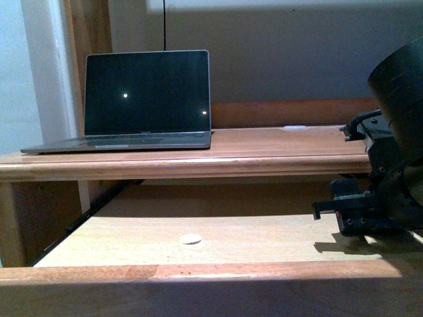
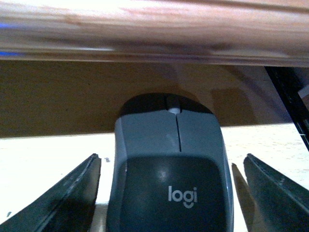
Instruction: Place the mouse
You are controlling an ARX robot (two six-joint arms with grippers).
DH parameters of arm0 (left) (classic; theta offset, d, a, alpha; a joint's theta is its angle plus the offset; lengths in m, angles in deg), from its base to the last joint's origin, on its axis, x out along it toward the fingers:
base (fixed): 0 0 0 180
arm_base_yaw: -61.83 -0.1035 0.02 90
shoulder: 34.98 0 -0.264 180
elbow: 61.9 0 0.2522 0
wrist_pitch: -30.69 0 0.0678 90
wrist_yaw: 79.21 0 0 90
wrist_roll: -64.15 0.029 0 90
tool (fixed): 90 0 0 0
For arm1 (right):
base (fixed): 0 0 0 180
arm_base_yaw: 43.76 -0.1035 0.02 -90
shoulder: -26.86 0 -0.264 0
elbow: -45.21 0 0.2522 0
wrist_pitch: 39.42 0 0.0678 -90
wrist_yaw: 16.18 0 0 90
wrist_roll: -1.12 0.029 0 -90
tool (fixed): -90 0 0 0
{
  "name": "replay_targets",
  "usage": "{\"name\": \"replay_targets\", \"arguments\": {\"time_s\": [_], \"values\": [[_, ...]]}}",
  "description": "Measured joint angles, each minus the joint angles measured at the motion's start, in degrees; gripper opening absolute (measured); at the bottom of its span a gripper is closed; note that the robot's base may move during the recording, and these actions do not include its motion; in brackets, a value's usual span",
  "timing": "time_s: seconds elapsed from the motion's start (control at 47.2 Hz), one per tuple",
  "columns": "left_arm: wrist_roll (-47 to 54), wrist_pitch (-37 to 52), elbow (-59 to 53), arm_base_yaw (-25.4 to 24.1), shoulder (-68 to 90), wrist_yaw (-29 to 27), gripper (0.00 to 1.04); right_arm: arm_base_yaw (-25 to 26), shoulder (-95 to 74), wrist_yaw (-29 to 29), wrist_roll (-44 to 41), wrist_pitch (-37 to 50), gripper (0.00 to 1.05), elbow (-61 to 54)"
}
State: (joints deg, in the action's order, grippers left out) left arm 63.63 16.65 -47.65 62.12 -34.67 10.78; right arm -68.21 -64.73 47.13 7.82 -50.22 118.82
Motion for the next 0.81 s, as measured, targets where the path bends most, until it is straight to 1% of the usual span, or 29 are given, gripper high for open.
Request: {"name": "replay_targets", "arguments": {"time_s": [0.191, 0.254, 0.318, 0.445, 0.594, 0.657, 0.742, 0.806], "values": [[0.00, 0.00, 0.00, 0.00, 0.00, 0.00, 0.97, 0.74, 7.15, 4.66, 0.22, -0.31, 0.55, -5.27], [0.00, 0.00, 0.00, 0.00, 0.00, 0.00, 0.97, 1.11, 11.67, 7.50, 1.46, -2.71, 0.55, -7.56], [0.00, 0.00, 0.00, 0.00, 0.00, 0.00, 0.97, 1.22, 15.65, 8.94, 2.14, -4.79, 0.55, -9.53], [0.00, 0.00, 0.00, 0.00, 0.00, 0.00, 0.97, 1.03, 21.27, 9.55, 3.17, -7.19, 0.55, -10.84], [-0.02, 0.00, 0.00, 0.00, 0.00, 0.00, 0.97, -0.96, 21.05, 7.52, 3.78, -6.58, 0.55, -6.71], [0.00, 0.00, 0.00, 0.00, 0.00, 0.00, 0.97, -2.84, 17.62, 5.60, 5.35, -5.03, 0.55, -1.31], [0.00, 0.00, 0.00, 0.00, 0.00, 0.00, 0.97, -4.72, 13.31, 4.98, 6.56, -4.85, 0.55, 4.57], [0.00, 0.00, 0.00, 0.00, 0.00, 0.00, 0.97, -6.36, 8.85, 3.39, 6.91, -4.94, 0.55, 9.81]]}}
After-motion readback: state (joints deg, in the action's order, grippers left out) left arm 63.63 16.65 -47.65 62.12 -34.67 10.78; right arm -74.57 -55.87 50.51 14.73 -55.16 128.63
